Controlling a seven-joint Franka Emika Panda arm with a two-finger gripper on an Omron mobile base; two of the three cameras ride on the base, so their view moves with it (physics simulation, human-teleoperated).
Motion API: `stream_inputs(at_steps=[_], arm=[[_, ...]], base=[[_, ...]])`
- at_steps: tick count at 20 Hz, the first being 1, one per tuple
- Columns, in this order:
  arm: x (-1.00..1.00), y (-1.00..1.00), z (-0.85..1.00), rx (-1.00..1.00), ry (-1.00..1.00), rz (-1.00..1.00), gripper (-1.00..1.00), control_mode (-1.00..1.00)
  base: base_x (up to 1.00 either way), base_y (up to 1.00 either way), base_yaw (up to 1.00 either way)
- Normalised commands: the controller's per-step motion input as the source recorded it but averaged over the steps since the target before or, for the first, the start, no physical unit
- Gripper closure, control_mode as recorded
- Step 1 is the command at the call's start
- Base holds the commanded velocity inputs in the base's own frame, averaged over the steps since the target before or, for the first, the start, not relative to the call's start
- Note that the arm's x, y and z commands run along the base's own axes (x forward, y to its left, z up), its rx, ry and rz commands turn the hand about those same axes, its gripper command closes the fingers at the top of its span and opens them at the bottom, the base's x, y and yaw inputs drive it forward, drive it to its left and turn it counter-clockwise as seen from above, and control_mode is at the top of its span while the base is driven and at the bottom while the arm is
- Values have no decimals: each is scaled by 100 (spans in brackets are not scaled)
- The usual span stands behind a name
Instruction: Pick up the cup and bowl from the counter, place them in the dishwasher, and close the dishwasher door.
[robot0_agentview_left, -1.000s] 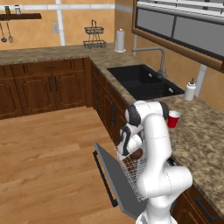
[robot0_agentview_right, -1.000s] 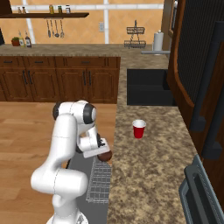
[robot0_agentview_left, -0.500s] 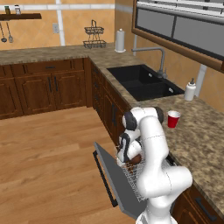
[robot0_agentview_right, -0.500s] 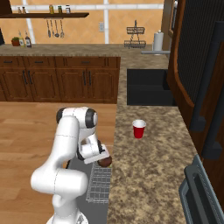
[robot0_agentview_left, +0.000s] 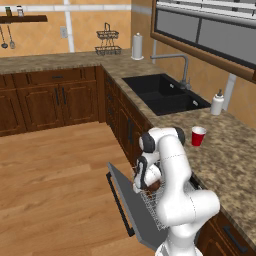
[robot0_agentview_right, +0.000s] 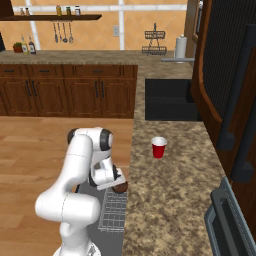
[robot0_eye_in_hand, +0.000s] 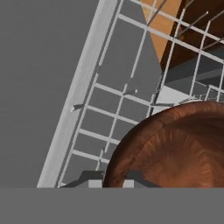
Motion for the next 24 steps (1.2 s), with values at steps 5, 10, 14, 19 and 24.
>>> stream_inputs(at_steps=[5,10,14,19,24], arm=[[19,0,-52,0,0,2,100,-100],[7,13,-71,0,0,3,-100,-100],[-24,42,-22,0,0,1,-100,-100],[-58,69,-10,0,-1,1,-100,-100],[-44,5,39,0,-7,0,-100,-100]], base=[[0,0,0],[0,0,0],[0,0,0],[0,0,0],[0,0,0]])
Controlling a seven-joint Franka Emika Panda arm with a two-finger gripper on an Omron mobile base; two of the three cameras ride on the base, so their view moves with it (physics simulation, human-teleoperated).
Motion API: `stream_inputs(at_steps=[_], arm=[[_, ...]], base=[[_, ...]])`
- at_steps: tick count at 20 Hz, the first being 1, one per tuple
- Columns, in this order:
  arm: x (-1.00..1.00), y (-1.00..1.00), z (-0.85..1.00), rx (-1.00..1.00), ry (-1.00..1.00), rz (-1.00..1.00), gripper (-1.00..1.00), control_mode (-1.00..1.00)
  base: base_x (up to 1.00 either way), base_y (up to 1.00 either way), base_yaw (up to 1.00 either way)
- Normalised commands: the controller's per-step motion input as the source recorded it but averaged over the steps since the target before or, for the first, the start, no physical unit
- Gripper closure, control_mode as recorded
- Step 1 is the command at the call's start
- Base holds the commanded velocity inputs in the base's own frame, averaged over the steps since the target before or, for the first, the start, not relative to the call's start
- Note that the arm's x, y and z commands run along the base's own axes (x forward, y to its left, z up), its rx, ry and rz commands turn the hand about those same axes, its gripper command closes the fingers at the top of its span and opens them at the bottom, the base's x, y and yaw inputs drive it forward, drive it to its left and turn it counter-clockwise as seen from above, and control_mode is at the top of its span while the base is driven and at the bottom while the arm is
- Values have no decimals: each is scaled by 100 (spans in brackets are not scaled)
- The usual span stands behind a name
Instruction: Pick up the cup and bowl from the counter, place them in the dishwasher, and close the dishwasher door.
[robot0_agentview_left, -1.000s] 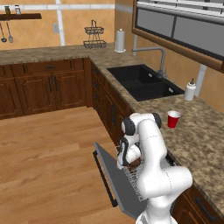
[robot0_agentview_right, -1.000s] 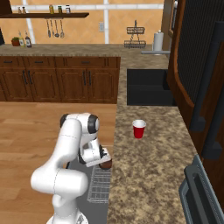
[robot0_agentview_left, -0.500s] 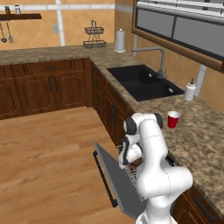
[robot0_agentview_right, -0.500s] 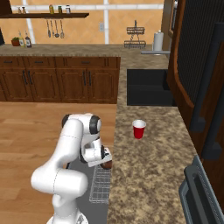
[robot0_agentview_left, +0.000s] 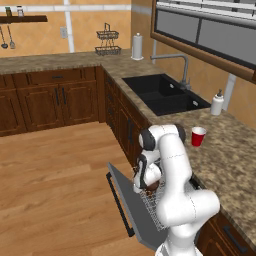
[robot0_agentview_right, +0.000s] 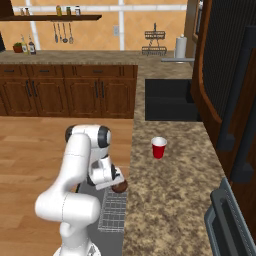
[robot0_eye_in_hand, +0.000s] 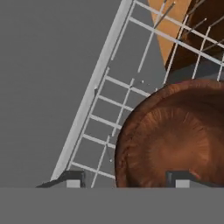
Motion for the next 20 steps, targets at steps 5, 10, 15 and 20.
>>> stream_inputs(at_steps=[5,10,15,20], arm=[[-46,0,91,0,-3,-2,-100,-100],[-43,0,100,0,-2,-3,-100,-100],[-27,19,100,0,-9,0,-100,-100],[0,28,100,0,-7,0,-100,-100]], base=[[0,0,0],[0,0,0],[0,0,0],[0,0,0]])
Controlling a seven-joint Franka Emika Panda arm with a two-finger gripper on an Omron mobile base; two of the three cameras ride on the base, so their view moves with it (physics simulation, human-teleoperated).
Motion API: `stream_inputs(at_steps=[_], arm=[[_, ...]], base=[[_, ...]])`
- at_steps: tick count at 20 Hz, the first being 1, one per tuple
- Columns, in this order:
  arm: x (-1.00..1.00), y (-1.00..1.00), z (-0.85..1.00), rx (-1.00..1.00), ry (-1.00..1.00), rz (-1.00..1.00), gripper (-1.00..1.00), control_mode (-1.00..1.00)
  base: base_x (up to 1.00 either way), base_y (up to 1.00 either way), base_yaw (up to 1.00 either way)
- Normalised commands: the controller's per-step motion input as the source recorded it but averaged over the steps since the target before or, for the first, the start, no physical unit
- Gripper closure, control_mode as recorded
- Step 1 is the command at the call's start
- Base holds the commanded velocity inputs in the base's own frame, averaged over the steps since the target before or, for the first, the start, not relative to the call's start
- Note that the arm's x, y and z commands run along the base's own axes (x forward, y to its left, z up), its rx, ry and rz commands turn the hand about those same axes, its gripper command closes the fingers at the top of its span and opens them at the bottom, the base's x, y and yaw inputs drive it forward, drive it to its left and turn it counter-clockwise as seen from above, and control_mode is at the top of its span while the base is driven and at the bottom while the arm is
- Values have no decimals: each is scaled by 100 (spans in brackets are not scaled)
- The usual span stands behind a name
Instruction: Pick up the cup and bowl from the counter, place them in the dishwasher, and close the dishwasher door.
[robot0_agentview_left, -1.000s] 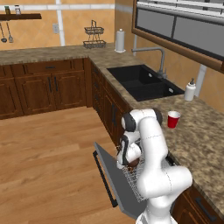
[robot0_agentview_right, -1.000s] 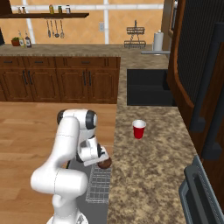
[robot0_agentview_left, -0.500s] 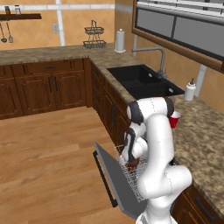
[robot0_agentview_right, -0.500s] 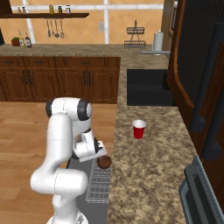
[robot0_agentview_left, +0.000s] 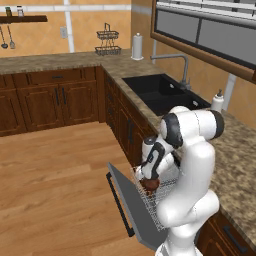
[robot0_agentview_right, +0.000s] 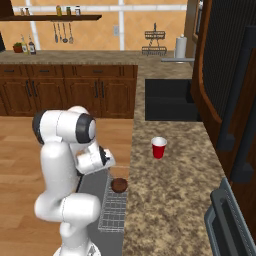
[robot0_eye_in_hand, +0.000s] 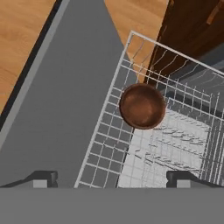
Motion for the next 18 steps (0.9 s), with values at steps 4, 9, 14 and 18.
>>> stream_inputs(at_steps=[4,9,14,18], arm=[[0,6,100,0,10,-7,-100,-100],[0,3,100,0,15,-9,-100,-100],[3,8,100,0,17,-7,-100,-100],[0,-12,100,-3,22,-3,-100,-100]], base=[[0,0,0],[0,0,0],[0,0,0],[0,0,0]])
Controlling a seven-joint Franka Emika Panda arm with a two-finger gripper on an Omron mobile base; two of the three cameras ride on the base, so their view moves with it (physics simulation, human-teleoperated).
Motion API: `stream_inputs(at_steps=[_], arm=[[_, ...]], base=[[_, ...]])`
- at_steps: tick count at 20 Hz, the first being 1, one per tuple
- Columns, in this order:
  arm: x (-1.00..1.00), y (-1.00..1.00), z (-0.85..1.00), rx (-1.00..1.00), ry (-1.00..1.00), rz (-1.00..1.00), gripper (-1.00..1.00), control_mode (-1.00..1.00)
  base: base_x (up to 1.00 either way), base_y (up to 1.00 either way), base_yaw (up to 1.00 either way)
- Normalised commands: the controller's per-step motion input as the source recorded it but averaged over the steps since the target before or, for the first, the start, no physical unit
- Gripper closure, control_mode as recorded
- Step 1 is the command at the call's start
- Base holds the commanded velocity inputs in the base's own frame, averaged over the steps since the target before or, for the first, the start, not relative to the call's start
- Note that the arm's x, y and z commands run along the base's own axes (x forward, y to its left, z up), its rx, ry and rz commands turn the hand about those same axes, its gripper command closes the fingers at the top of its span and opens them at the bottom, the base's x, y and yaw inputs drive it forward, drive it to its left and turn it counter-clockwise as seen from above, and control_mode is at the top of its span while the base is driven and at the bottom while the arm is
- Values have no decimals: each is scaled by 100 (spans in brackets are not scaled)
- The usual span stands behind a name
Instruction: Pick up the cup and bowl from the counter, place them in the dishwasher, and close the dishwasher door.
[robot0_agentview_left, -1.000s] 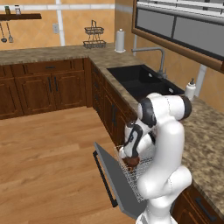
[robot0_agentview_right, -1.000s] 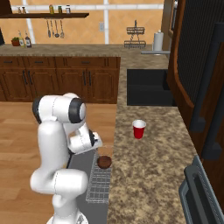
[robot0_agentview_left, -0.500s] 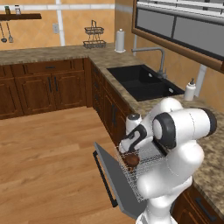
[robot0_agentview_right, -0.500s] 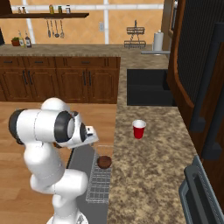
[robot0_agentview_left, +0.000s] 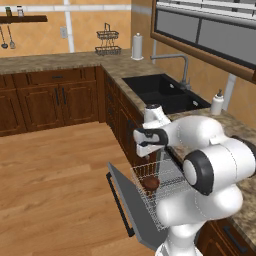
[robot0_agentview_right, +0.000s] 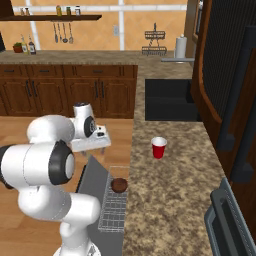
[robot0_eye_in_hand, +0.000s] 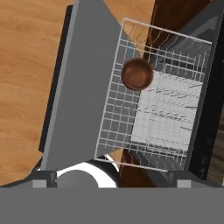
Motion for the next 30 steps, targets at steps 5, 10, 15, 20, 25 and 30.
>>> stream_inputs(at_steps=[5,10,15,20,25,30], arm=[[0,-56,65,0,4,0,-100,-100],[2,-63,0,2,-9,0,-100,-100],[12,-47,9,11,-11,0,-100,-100],[24,-45,8,2,2,0,-100,-100],[24,-28,4,-1,6,-1,-100,-100],[8,-39,0,-1,0,0,-100,-100]], base=[[0,0,0],[0,0,0],[0,0,0],[0,0,0],[0,0,0],[0,0,0]])
